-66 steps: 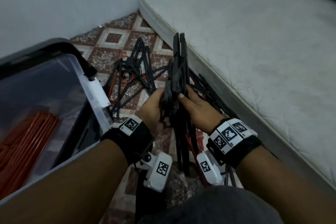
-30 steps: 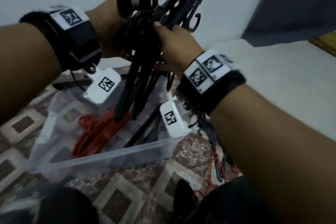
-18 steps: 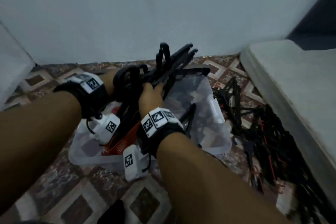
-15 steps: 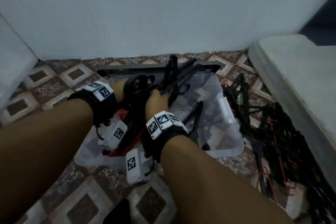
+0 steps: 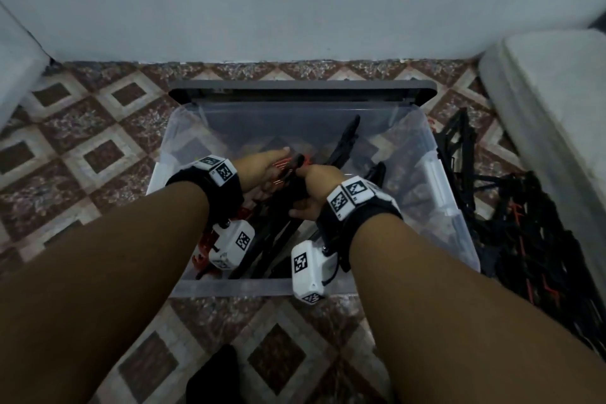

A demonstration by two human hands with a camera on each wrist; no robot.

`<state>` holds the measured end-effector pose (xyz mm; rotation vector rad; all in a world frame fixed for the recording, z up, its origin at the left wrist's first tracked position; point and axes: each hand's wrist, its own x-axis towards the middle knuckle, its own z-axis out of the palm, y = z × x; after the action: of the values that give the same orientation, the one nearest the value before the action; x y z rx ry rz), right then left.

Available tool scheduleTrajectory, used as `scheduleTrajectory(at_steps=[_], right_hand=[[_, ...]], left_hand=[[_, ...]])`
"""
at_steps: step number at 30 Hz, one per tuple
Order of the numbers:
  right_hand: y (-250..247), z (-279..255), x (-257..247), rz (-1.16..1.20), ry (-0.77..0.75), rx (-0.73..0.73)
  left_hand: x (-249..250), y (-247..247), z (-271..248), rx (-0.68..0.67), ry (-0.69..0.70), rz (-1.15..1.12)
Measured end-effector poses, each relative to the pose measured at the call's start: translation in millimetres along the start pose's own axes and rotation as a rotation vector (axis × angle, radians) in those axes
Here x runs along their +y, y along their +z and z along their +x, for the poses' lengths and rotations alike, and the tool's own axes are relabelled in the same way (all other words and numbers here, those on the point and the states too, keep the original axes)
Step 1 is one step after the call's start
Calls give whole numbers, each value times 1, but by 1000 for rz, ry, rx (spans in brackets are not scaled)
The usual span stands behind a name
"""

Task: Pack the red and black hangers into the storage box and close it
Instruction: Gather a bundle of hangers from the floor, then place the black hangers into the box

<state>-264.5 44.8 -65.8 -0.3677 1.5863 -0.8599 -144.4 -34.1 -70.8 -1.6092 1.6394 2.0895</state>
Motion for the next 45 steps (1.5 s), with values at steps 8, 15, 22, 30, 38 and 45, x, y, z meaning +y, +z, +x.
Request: scheduleTrajectory(at_steps=[8, 15, 22, 30, 38, 45], right_hand=[[-15, -25, -11, 127, 7, -131], [-37, -65, -48, -158, -253, -161], [-73, -113, -73, -414, -581, -121], [-108, -123, -70, -779, -836, 255], [-122, -124, -73, -897, -902, 243], [-134, -120, -88, -767, -963, 513]], left_hand=[[7, 15, -22, -34, 17, 101], [45, 17, -67, 224, 395, 561], [78, 28, -107, 415, 656, 648], [91, 66, -109, 478, 763, 909], [101, 72, -108, 463, 917, 973], [84, 73, -93, 716, 1028, 626]])
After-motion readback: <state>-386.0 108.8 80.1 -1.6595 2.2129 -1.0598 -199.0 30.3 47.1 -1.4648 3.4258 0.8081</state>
